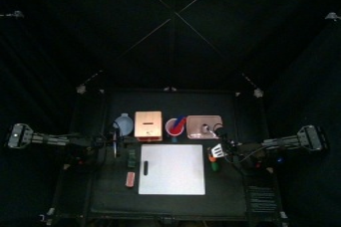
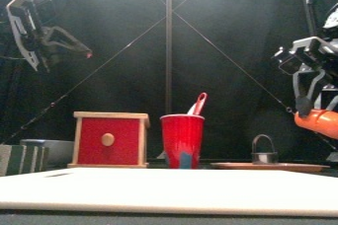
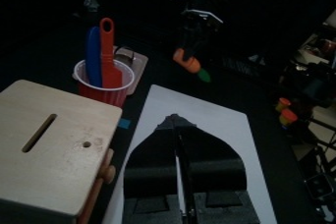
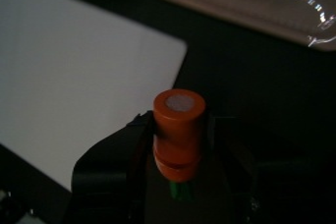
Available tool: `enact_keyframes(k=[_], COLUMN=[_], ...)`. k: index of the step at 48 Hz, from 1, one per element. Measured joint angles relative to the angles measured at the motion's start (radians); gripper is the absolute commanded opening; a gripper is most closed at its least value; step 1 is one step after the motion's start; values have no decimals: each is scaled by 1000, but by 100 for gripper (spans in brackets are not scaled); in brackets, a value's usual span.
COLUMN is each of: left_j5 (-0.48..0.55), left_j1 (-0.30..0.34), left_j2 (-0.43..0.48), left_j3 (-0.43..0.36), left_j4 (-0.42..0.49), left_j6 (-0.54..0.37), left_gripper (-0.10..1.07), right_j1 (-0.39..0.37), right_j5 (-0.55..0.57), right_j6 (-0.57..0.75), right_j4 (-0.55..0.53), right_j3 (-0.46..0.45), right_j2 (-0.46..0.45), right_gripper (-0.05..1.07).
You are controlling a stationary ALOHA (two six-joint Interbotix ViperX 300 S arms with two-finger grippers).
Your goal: Put carrot on plate
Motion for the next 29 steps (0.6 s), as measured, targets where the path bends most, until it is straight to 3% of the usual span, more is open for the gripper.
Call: enact_keyframes(k=[8,15,21,29], left_j5=[0,0,0,0], left_j1=[2,5,11,15], left_j2=[2,2,2,2], left_j3=[0,0,3,5], left_j4=[0,0,0,0], left_j6=[0,0,0,0], left_gripper=[21,21,21,21], right_j1=[-250,-417,-485,-489], right_j5=[-71,-225,-319,-337], right_j6=[-2,-3,-5,-5], right_j4=[-120,-164,-178,-195], right_j3=[29,40,40,38], right_j2=[-20,46,150,241], right_gripper=[65,65,65,71])
